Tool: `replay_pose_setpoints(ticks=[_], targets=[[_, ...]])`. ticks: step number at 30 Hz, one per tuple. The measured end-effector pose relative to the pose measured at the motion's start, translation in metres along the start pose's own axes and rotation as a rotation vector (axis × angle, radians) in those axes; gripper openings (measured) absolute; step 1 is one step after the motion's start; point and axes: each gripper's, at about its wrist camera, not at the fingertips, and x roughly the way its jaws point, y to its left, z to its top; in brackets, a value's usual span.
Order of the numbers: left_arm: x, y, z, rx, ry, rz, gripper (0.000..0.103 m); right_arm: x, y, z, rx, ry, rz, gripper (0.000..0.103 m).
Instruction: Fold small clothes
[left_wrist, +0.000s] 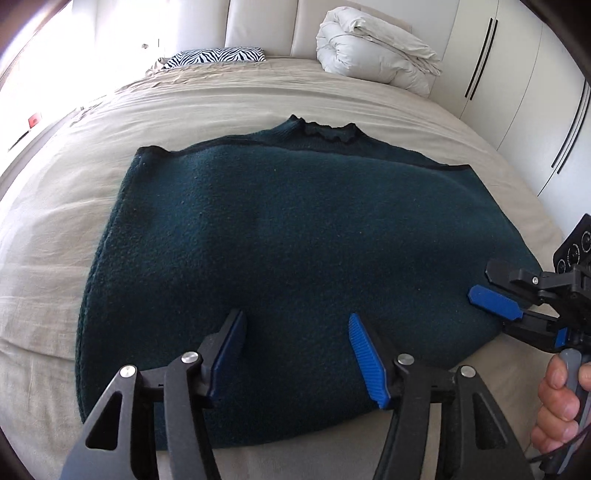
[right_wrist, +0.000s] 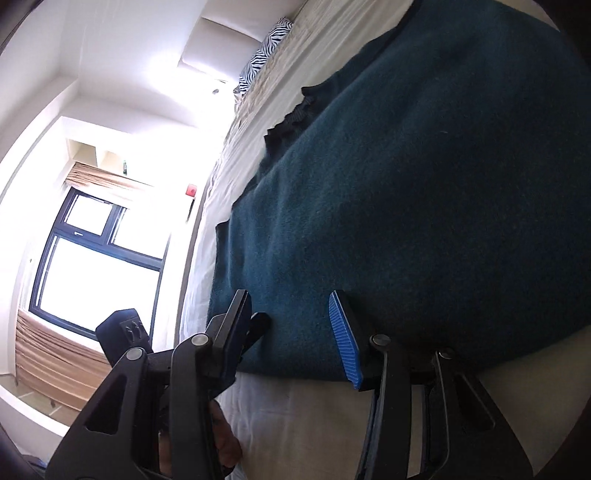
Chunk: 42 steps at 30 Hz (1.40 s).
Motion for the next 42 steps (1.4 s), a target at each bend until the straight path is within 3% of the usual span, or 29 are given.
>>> replay_pose_setpoints(ticks=[5, 12, 15, 16, 18, 19, 21, 23, 24, 27, 30, 35, 39, 41, 42], targets=[[-0.012, 0.034, -0.014, -0.061, -0.004, -0.041, 0.047, -0.052, -0.050, 0.015, 0.139, -0.198, 0.001, 0.039], [-0.034, 0.065, -0.035, -0.136, -0.010, -0.063, 0.044, -0.127, -0.085, 0.025, 0.217, -0.408, -0.124, 0.040], [-0.053, 0.067, -0.036, -0.162, -0.028, -0.033, 0.043, -0.162, -0.086, 0.015, 0.242, -0.467, -0.169, 0.043], [-0.061, 0.063, -0.033, -0.164, -0.049, -0.037, 0.044, -0.168, -0.084, 0.012, 0.235, -0.467, -0.172, 0.043], [-0.073, 0.047, -0.025, -0.157, -0.094, -0.122, 0.045, -0.164, -0.069, 0.006, 0.216, -0.437, -0.098, 0.043], [-0.075, 0.035, -0.021, -0.145, -0.105, -0.171, 0.053, -0.160, -0.055, -0.003, 0.198, -0.413, -0.056, 0.043], [-0.068, 0.011, -0.013, -0.139, -0.091, -0.315, 0.063, -0.132, -0.030, -0.005, 0.153, -0.334, 0.002, 0.043], [-0.047, -0.004, -0.008, -0.178, -0.060, -0.488, 0.064, -0.096, -0.003, -0.012, 0.123, -0.243, 0.062, 0.043], [-0.034, -0.008, -0.006, -0.203, -0.041, -0.508, 0.063, -0.078, 0.002, -0.015, 0.126, -0.206, 0.086, 0.043], [0.001, -0.010, -0.010, -0.281, 0.038, -0.517, 0.056, -0.038, -0.005, -0.020, 0.210, -0.163, 0.112, 0.043], [0.008, -0.008, -0.018, -0.283, 0.038, -0.513, 0.049, -0.013, -0.027, -0.031, 0.326, -0.123, 0.149, 0.043], [-0.003, -0.005, -0.021, -0.326, -0.001, -0.549, 0.049, 0.005, -0.018, -0.037, 0.307, -0.104, 0.180, 0.043], [0.006, -0.003, -0.028, -0.319, 0.014, -0.525, 0.047, 0.015, -0.016, -0.045, 0.316, -0.078, 0.183, 0.043], [0.009, 0.005, -0.033, -0.347, 0.021, -0.511, 0.027, 0.023, -0.019, -0.051, 0.324, -0.065, 0.180, 0.041], [0.010, 0.009, -0.034, -0.358, 0.027, -0.512, 0.023, 0.027, -0.016, -0.050, 0.320, -0.067, 0.174, 0.041]])
